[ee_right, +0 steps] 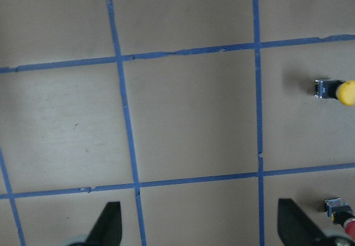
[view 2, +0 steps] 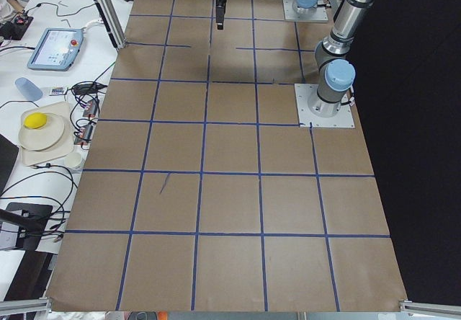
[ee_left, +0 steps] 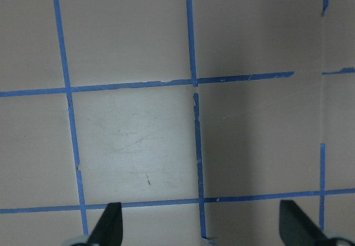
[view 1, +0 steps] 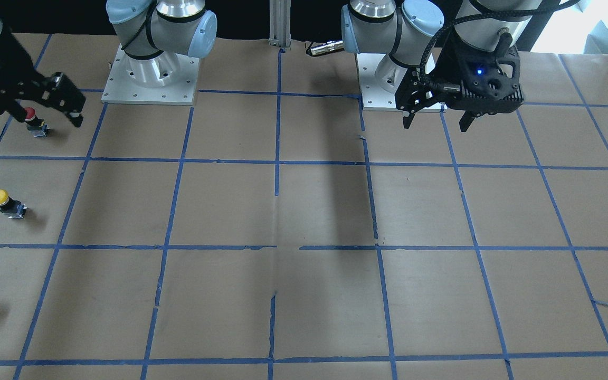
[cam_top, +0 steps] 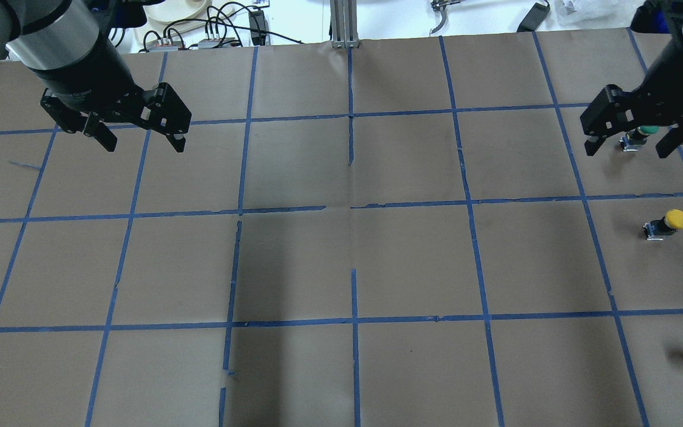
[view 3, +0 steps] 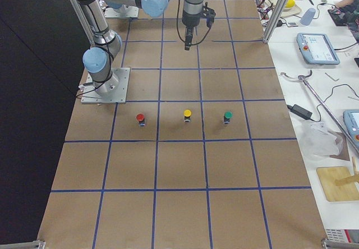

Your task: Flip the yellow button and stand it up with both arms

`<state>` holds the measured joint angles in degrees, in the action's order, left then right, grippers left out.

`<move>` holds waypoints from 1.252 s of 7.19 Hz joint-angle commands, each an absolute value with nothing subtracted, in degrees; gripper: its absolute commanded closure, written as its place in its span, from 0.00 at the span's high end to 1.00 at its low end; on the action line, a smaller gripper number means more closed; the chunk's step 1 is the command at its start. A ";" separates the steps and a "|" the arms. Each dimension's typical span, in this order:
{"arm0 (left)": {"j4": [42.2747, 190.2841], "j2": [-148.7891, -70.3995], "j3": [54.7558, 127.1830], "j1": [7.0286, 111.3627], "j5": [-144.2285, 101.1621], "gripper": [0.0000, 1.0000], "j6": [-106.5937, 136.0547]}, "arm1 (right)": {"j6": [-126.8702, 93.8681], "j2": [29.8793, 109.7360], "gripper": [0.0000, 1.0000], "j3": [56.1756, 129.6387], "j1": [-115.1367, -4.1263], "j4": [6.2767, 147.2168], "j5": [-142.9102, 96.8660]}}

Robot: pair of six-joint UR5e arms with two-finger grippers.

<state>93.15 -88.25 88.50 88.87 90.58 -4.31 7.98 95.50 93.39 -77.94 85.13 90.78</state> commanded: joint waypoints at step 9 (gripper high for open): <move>92.81 -88.33 89.30 89.74 90.00 1.00 2.37 | -1.85 97.21 1.00 95.80 -88.86 84.46 90.09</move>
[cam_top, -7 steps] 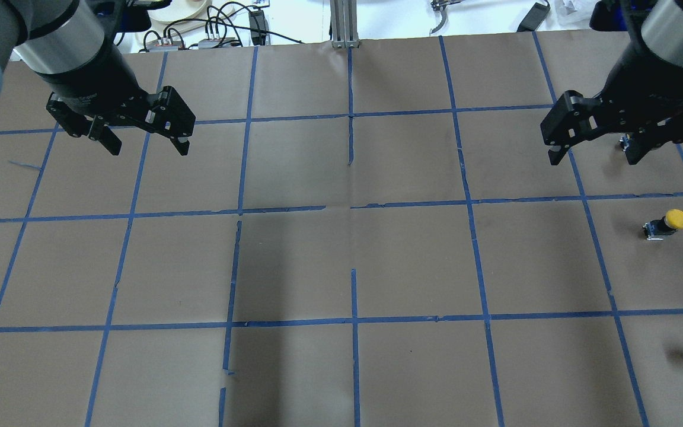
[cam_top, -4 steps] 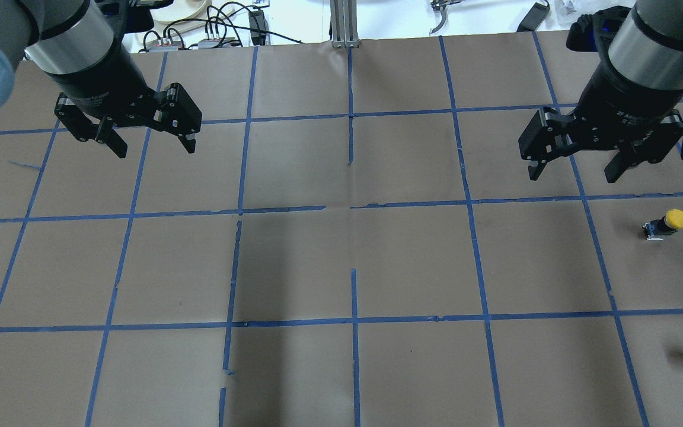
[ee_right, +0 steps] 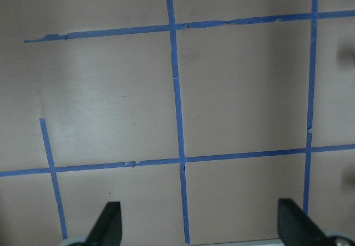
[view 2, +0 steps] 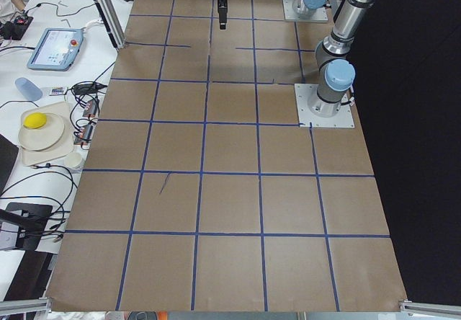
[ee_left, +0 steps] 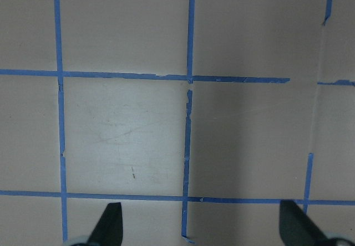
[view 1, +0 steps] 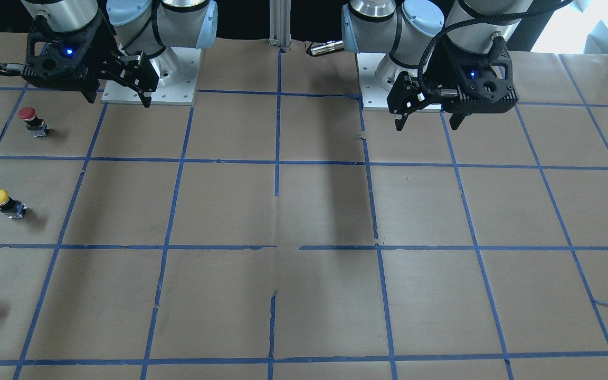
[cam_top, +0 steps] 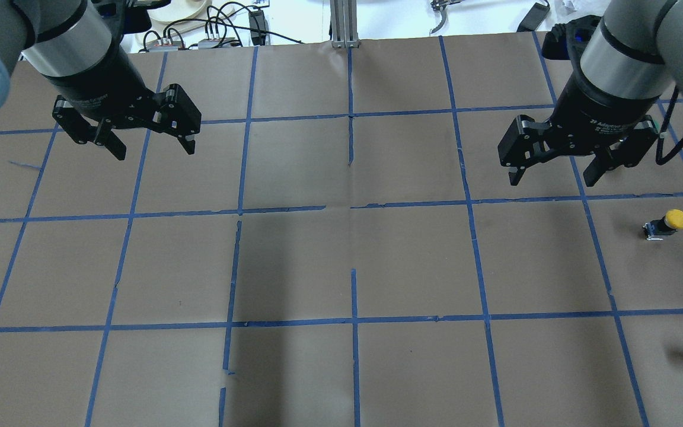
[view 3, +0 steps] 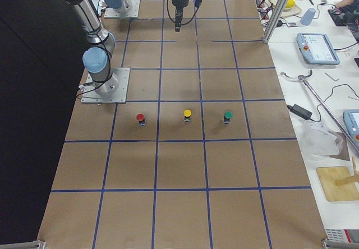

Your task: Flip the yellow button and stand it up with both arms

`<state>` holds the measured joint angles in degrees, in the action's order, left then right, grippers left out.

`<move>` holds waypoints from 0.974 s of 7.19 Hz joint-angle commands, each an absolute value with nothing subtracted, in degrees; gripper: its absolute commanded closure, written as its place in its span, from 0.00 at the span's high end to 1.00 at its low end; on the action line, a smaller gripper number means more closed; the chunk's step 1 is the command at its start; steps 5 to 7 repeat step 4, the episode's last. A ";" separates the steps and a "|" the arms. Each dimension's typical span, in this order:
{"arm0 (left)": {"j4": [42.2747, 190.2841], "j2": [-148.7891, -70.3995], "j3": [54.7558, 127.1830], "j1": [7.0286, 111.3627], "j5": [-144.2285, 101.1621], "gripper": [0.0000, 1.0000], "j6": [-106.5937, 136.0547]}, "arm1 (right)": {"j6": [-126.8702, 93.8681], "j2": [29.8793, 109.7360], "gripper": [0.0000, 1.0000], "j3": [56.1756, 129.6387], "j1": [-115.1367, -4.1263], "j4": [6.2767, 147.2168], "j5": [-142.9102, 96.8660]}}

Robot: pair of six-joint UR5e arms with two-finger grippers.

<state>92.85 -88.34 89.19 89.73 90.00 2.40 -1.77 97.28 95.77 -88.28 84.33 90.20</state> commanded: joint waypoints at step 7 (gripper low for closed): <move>92.81 -88.24 89.30 89.74 89.91 1.00 2.46 | -1.76 97.21 1.00 95.89 -88.51 84.46 90.09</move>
